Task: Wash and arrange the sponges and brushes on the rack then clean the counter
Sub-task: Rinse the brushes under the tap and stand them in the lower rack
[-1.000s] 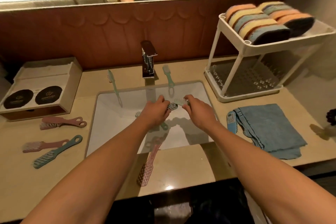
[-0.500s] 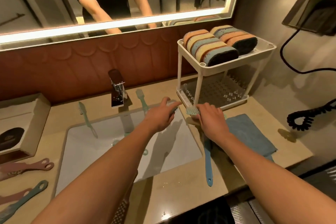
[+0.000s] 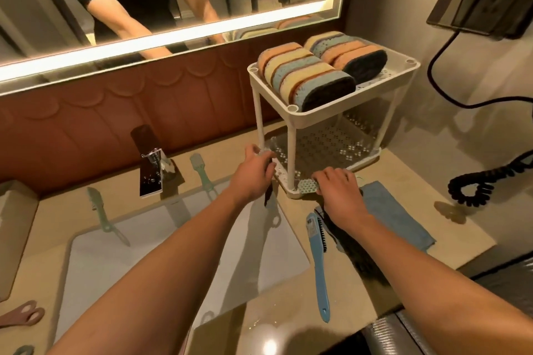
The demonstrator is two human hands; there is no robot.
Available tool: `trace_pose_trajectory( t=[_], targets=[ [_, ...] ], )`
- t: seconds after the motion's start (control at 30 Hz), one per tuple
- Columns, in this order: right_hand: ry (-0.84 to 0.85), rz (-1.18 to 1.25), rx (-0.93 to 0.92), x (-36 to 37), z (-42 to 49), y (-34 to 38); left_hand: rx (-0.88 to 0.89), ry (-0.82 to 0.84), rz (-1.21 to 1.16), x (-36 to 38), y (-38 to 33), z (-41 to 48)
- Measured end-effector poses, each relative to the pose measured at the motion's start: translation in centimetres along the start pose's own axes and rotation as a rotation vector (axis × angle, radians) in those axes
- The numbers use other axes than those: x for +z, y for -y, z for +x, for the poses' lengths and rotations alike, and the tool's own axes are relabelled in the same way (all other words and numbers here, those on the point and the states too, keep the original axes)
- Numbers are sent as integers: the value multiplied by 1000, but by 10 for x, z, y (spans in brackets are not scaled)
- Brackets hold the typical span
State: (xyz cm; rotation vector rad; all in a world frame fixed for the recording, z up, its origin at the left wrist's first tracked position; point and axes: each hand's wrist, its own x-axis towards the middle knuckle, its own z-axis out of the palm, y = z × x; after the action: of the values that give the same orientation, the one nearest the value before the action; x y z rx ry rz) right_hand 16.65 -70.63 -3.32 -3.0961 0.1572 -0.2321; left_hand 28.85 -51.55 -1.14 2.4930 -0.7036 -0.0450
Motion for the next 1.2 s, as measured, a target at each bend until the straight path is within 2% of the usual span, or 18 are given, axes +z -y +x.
trace_pose_trajectory(
  t=[0.3, 0.6, 0.87, 1.03, 1.2],
  targets=[
    [-9, 14, 19, 10, 20, -10, -314, -221, -176, 14, 8, 32],
    [66, -47, 34, 7, 40, 6, -612, -337, -270, 19, 2, 46],
    [81, -141, 69, -2, 45, 15, -680, -365, -257, 23, 3, 49],
    [38, -152, 152, -5, 51, 16, -766, -372, -379, 25, 0, 48],
    [2, -88, 177, 0, 50, 11, -668, -336, -562, 29, -10, 39]
  ],
)
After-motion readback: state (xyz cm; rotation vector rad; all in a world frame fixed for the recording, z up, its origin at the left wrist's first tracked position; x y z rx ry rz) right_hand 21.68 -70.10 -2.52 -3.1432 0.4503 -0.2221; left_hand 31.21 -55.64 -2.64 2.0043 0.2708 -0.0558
